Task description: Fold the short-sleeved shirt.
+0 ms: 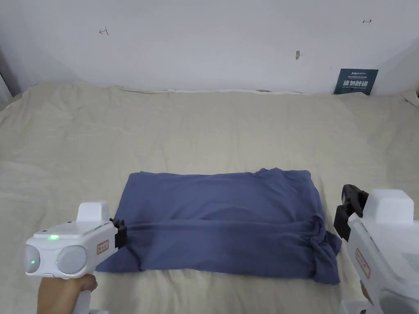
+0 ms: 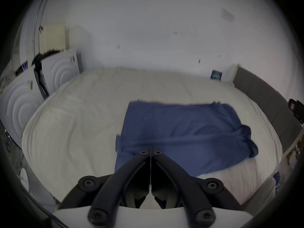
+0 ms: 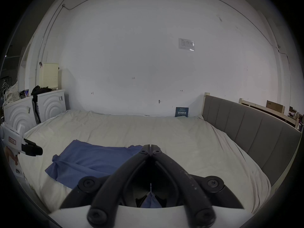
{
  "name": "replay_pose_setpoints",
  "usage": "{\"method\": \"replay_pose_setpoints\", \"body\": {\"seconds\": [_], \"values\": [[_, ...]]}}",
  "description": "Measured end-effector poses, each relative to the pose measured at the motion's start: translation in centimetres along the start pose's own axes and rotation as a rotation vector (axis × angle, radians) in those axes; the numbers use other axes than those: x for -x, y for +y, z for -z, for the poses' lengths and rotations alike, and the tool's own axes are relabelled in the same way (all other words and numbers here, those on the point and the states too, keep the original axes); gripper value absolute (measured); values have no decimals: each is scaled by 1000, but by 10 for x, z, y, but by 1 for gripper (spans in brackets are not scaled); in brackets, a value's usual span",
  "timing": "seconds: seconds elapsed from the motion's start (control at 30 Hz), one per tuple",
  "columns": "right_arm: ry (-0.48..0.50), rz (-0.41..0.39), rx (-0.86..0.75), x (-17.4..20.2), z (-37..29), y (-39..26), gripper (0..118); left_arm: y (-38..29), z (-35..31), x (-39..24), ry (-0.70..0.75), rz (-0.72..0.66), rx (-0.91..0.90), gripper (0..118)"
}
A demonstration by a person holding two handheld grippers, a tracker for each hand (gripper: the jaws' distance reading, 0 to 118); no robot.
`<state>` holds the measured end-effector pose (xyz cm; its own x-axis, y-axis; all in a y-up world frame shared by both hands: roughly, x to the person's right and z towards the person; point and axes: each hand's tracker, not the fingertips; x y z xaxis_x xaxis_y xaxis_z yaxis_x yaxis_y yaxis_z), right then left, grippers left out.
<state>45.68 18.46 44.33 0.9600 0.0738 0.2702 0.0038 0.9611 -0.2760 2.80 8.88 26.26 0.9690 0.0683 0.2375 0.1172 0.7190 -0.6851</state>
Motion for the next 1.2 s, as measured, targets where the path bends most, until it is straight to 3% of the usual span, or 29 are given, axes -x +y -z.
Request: {"method": "replay_pose_setpoints", "body": {"seconds": [0.07,0.1,0.13,0.17,0.2,0.23,0.4,0.47,0.5,0.53,0.57,0.6,0.63,0.7,0.83,0.87,0.9,0.97,1.0,1.07,1.1,1.17,1.2], "values": [[0,-4,20,-2,5,-3,1,-7,8,5,29,-23,30,65],[-1,-5,30,-4,8,-5,1,-10,14,8,42,-30,59,83],[-4,-7,42,-4,9,-9,1,-13,22,12,51,-45,70,91],[-7,-8,52,-5,12,-11,1,-17,30,16,53,-61,90,91],[-9,-9,63,-6,15,-13,1,-20,28,12,67,-72,109,110],[-9,-10,74,-7,18,-15,1,-23,31,12,78,-82,107,114],[-10,-11,119,-8,29,-27,1,-38,77,22,122,-107,244,88],[-14,-14,133,-10,33,-30,1,-46,83,21,117,-117,266,55],[-14,-12,142,-12,35,-32,1,-49,80,18,117,-118,248,54],[-15,-11,151,-12,37,-34,1,-47,75,14,131,-113,215,42],[-17,-10,163,-13,41,-37,1,-45,72,11,104,-103,215,19],[-20,-6,182,-15,46,-41,2,-41,69,10,49,-101,209,7],[-21,7,214,-17,52,-45,2,-39,68,5,51,-104,213,7],[-34,18,301,-20,70,-57,19,-36,65,0,72,-60,213,7],[-35,58,518,-24,111,-96,101,-26,46,1,57,-77,135,7],[-38,65,583,-23,122,-110,109,-24,42,1,48,-89,128,7],[-41,63,630,-21,130,-121,108,-22,40,2,38,-92,130,7],[-50,79,671,-17,135,-140,97,-21,36,1,35,-95,122,7],[-44,91,703,-15,138,-149,83,-23,38,11,35,-94,119,7],[-22,136,727,-12,130,-159,37,-25,37,15,37,-98,119,7],[-4,175,733,-12,127,-163,24,-25,36,17,37,-107,119,7],[38,229,672,-13,114,-161,21,-27,31,19,35,-128,120,7],[9,189,653,-14,106,-157,20,-29,28,21,31,-145,115,7]]}}
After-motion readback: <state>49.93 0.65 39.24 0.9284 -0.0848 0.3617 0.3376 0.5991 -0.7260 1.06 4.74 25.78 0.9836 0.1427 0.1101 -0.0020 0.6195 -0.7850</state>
